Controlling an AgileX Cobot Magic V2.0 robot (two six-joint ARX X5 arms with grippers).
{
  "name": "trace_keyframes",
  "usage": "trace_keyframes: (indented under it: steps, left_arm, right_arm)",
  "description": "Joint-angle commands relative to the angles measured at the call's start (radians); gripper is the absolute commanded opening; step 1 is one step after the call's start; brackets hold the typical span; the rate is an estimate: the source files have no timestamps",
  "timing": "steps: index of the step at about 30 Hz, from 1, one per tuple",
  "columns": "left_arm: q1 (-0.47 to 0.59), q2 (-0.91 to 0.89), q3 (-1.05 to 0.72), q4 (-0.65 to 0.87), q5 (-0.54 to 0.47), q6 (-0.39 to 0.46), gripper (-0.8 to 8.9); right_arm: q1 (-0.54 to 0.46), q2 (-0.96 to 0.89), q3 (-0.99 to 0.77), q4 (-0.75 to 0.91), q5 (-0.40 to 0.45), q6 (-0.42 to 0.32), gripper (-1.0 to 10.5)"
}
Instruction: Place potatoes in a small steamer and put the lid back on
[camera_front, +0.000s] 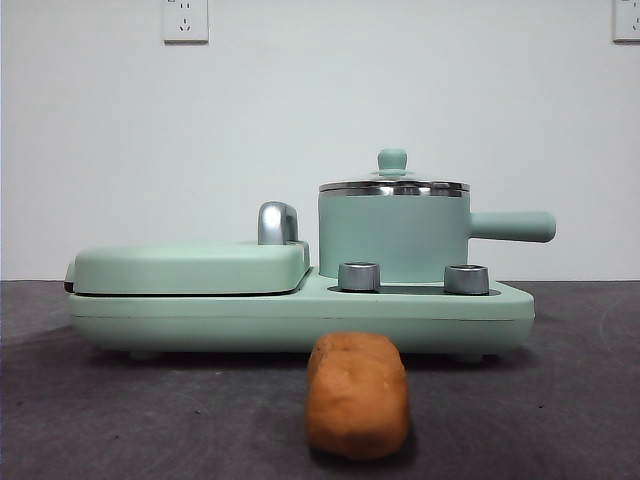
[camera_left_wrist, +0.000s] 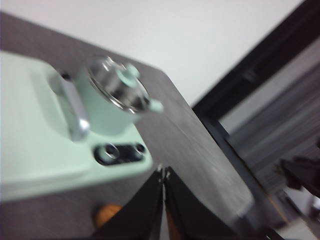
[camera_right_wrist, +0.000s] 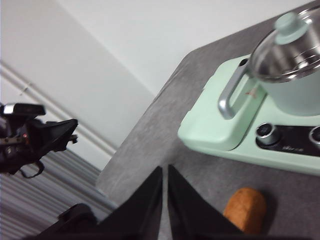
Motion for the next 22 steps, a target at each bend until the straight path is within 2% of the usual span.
trace_keyframes:
  steps: [1,5,8,11,15,19,20,22]
  left_arm:
    - [-0.003,0.047,0.054,-0.036,0.076,0.032,0.09]
    - [-0.003,0.101,0.101,-0.105,0.143,0.089,0.1]
    - [-0.003,0.141,0.139,-0.166,0.151,0.154,0.3]
    - [-0.004,0.18,0.178,-0.212,0.15,0.209,0.31]
    - [-0.006,0.228,0.226,-0.234,0.135,0.262,0.44]
    - [-0.025,0.278,0.274,-0.235,0.109,0.296,0.74]
    - [-0.032,0.293,0.286,-0.234,0.104,0.298,1.07]
    - [-0.047,0.321,0.309,-0.235,0.093,0.307,2.49]
  right_arm:
    - [0.0,0.027,0.051,-0.029,-0.022,-0.048,0.1]
    - [0.001,0.065,0.116,-0.126,-0.021,-0.119,0.1]
    - [0.0,0.092,0.169,-0.214,0.004,-0.198,0.1]
    - [0.0,0.106,0.224,-0.306,0.094,-0.293,0.1]
    - [0.0,0.12,0.28,-0.394,0.197,-0.378,0.2]
    - [0.0,0.14,0.318,-0.443,0.226,-0.414,0.3]
    - [0.0,0.143,0.323,-0.445,0.226,-0.415,0.8]
    - [0.0,0.144,0.328,-0.444,0.226,-0.415,1.9]
